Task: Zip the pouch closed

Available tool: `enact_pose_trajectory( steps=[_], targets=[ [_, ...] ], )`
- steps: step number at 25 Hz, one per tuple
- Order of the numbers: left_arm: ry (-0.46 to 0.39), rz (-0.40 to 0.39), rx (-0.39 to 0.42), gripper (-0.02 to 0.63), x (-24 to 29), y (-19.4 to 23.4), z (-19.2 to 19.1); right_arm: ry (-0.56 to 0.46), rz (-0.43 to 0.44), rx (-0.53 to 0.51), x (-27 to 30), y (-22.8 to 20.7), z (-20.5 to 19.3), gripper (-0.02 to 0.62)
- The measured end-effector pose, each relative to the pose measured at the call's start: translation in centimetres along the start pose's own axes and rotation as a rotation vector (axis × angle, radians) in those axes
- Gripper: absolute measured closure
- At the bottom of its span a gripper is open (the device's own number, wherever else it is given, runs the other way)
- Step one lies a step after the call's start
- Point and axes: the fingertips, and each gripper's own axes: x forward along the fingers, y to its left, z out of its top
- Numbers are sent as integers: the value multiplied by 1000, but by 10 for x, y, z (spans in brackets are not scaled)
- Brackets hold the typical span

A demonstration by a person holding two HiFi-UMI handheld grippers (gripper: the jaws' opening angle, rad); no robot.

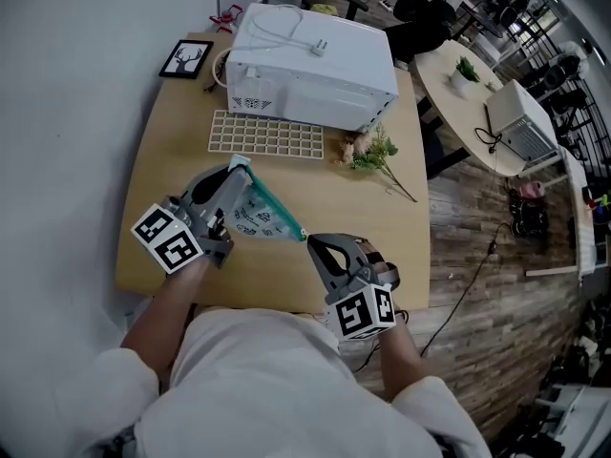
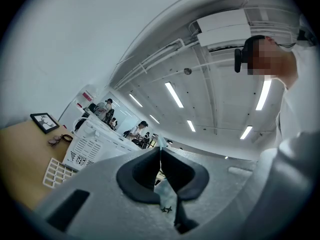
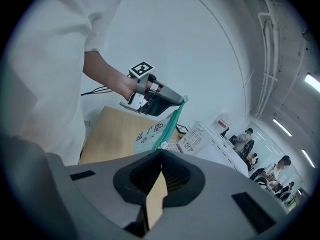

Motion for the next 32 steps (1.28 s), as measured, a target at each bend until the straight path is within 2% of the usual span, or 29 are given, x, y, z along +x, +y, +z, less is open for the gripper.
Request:
enact_pose_trajectory(
  steps=[8, 12, 25, 30, 32],
  targets=[
    [21, -4, 24, 589, -6, -2, -2, 2, -3, 52, 4, 11, 1, 592],
    [32, -20, 75, 589, -9, -9, 1, -5, -12, 108, 11, 21, 2, 592],
    [72, -12, 118, 588, -16, -6, 6, 3, -103, 166, 14, 11, 9, 576],
    [90, -13, 181, 589, -22, -3, 13, -20, -150, 245, 13, 1, 17, 560],
    [86, 12, 186, 588, -22, 5, 13, -34, -169, 282, 13, -5, 11, 583]
  ],
)
